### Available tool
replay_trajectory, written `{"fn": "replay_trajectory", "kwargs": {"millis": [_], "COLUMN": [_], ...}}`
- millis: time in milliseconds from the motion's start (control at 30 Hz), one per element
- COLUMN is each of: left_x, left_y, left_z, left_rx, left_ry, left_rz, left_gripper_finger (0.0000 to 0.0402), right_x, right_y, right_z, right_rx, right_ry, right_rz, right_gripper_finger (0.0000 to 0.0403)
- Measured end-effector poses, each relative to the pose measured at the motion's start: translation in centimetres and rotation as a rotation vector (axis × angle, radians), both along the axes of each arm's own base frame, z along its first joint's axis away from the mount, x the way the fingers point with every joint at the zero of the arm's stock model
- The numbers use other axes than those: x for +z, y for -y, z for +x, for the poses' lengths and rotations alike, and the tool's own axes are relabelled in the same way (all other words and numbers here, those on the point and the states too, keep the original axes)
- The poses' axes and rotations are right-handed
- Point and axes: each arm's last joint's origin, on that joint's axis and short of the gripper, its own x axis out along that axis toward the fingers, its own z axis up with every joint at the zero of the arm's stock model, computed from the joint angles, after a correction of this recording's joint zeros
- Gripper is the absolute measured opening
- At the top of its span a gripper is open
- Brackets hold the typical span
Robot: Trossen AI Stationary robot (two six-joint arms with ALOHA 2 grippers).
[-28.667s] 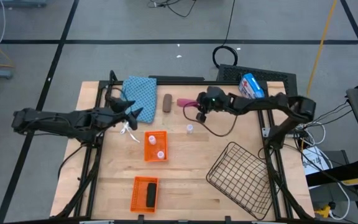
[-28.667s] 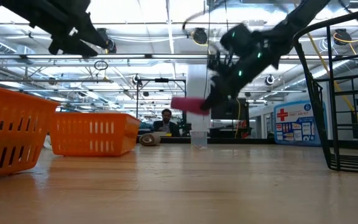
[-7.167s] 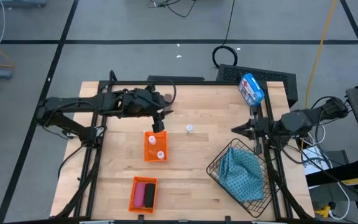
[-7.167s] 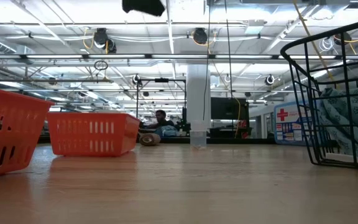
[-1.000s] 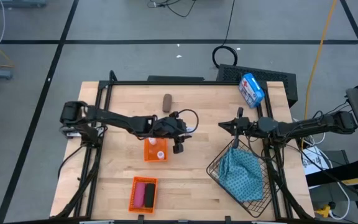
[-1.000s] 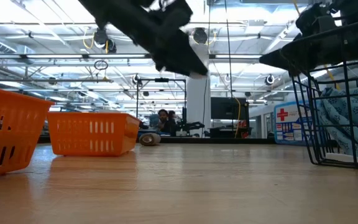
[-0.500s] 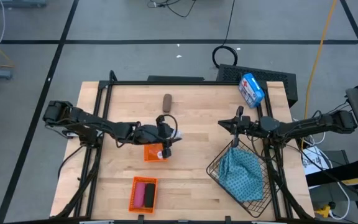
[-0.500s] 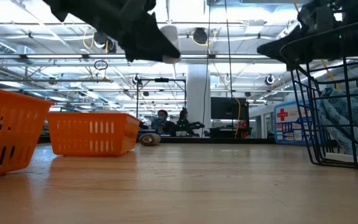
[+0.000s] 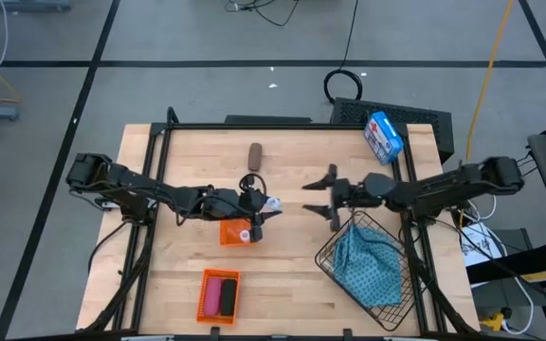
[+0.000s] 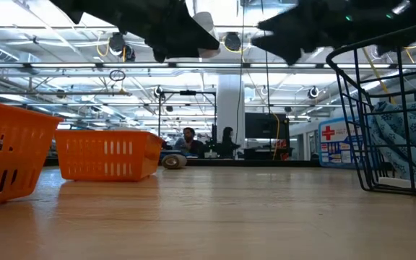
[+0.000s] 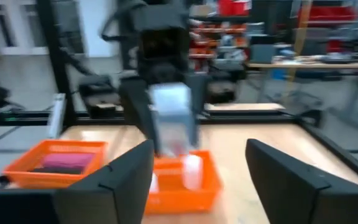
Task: Pick & Place Medicine items
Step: Put the transparent medicine bottle into the top orange basket
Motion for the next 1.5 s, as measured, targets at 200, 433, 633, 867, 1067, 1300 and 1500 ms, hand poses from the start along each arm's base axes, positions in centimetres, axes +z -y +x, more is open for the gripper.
{"fn": "replay_trajectory", "kwargs": {"millis": [200,433,633,867,1067,1300,1500], "left_x": [-0.1,0.0,0.0,0.0,-0.1,-0.2,-0.1], "left_y": [0.0,0.1,0.1,0.2,0.2,0.2,0.2], "left_z": [0.0,0.0,0.0,0.0,0.0,0.0,0.0], "left_rx": [0.004,0.000,-0.007,-0.020,-0.019,-0.021,-0.027], "left_ry": [-0.009,0.004,0.001,0.000,-0.006,-0.009,-0.008], "left_rz": [-0.022,-0.020,-0.024,-0.028,-0.027,-0.028,-0.027], "left_gripper_finger": [0.0138,0.0138,0.0138,0.0138,0.0138,0.0137,0.0136], "right_x": [1.3,-0.1,-0.7,0.0,0.4,0.3,0.3], "right_y": [-0.4,-0.4,-0.4,-0.5,-0.5,-0.5,-0.4], "right_z": [4.1,6.6,7.2,8.1,8.7,8.7,8.7], "right_rx": [0.089,0.087,0.111,0.141,0.133,0.113,0.113], "right_ry": [-0.074,-0.087,-0.049,-0.045,-0.106,-0.121,-0.122], "right_rz": [-0.008,0.003,0.027,0.032,-0.017,-0.049,-0.064], "right_gripper_finger": [0.0256,0.0237,0.0222,0.0210,0.0199,0.0140,0.0122]}}
